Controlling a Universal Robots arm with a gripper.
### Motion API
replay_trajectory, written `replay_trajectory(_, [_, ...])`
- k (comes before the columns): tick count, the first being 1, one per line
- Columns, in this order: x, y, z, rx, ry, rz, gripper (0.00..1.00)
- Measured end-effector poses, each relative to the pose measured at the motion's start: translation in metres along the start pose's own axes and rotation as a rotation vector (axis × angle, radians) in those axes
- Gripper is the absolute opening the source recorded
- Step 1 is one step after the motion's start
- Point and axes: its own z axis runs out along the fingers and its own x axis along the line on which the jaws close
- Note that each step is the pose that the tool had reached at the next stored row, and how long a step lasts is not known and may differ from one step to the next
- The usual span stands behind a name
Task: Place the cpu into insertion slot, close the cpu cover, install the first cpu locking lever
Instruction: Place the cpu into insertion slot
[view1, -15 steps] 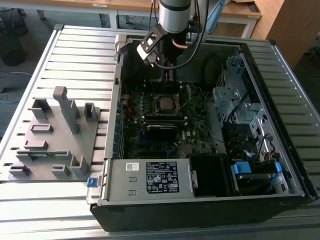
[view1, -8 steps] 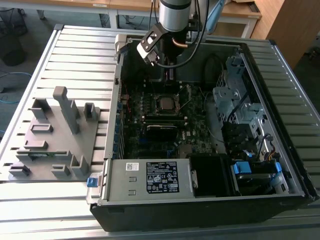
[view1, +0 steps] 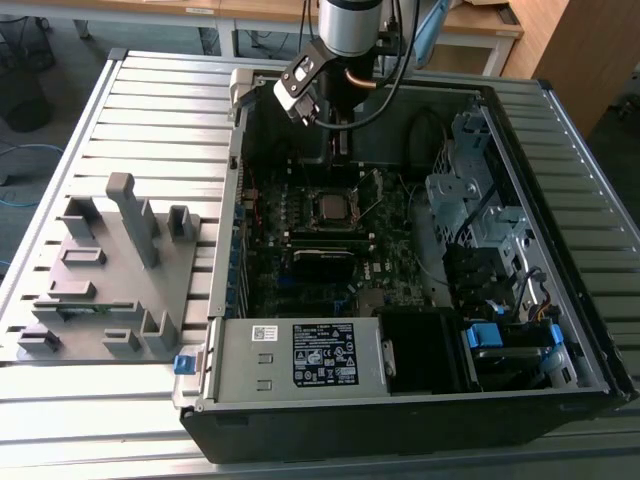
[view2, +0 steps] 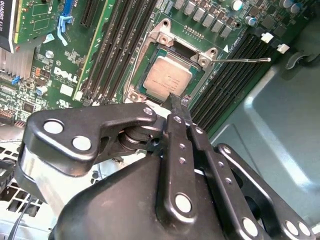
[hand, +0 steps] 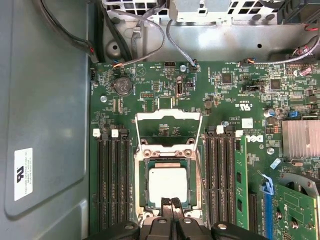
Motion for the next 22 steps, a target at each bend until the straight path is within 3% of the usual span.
replay_trajectory(22, [0.0001, 0.0003, -0.0077, 0.0001, -0.0002, 0.0, 0.1])
